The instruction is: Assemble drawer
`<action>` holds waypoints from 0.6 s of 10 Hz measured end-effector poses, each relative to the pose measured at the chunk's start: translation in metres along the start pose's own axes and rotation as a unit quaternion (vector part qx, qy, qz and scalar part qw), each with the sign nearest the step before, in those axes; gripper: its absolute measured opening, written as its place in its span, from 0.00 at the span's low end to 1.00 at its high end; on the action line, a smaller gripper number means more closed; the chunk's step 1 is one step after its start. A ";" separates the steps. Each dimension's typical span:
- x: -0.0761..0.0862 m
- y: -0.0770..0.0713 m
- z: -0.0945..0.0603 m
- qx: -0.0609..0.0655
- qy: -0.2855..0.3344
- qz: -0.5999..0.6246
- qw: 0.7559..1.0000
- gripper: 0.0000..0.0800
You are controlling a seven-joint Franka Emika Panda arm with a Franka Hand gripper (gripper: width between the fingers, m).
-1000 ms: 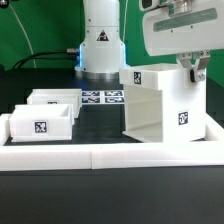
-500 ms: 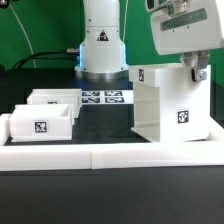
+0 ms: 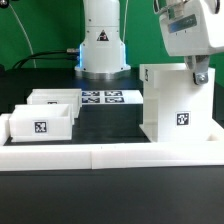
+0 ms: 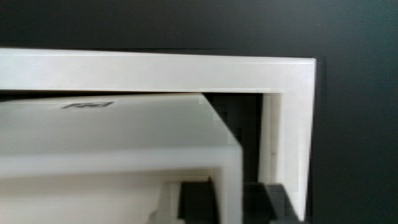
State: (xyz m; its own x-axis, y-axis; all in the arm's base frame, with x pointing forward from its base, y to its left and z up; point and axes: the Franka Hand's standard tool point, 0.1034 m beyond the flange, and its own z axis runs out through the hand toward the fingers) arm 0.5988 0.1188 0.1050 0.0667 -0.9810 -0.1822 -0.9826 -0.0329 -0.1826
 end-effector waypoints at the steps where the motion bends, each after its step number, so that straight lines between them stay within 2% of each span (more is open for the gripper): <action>1: 0.000 -0.006 0.001 -0.001 -0.002 -0.001 1.000 0.05; 5: 0.001 -0.026 0.004 0.002 -0.004 0.000 1.000 0.05; 6: 0.001 -0.030 0.006 -0.001 -0.006 0.002 1.000 0.05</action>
Offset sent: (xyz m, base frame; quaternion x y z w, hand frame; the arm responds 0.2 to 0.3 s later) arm 0.0330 -0.0004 0.0016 0.0023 0.0042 0.0164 0.9999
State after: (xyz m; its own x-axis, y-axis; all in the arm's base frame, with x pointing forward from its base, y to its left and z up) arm 0.6298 0.1195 0.1049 0.0654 -0.9788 -0.1939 -0.9831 -0.0299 -0.1806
